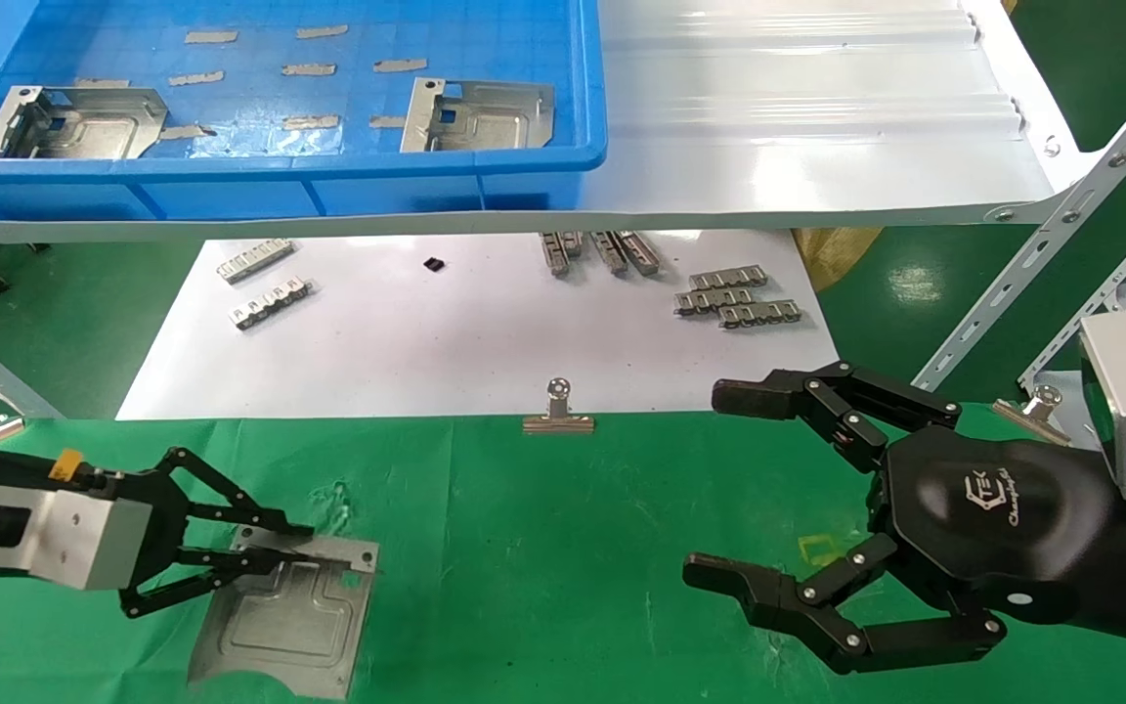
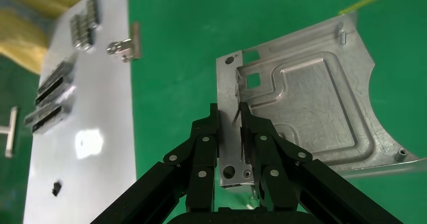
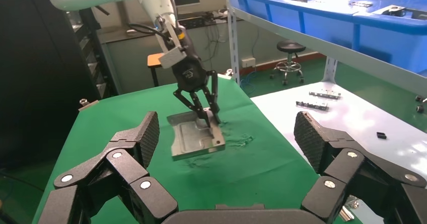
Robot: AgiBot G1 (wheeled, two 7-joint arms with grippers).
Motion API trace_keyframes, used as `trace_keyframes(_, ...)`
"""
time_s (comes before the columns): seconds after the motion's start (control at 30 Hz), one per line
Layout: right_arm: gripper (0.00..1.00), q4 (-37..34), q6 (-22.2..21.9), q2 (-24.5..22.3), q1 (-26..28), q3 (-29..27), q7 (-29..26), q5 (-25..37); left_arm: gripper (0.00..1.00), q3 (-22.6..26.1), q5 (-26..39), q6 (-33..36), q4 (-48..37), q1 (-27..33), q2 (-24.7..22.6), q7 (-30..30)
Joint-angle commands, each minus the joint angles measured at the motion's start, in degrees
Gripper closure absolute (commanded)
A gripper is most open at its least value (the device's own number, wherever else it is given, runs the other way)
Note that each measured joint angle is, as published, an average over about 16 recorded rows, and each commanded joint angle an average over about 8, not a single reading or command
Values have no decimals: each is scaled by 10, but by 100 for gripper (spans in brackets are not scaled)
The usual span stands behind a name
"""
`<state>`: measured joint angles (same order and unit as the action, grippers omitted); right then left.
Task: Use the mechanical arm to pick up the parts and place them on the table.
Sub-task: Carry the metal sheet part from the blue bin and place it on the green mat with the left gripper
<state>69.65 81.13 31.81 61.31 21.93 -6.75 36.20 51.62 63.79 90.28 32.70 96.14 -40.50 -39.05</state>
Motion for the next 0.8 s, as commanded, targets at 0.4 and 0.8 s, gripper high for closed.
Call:
trace_keyframes(0.4,0,0,0,0,0,0,0,0,44,26,12,-10,-134,-1,-31,-103)
trace_keyframes(0.8,0,0,0,0,0,0,0,0,0,30,15,-11,-209,5,-60,-133)
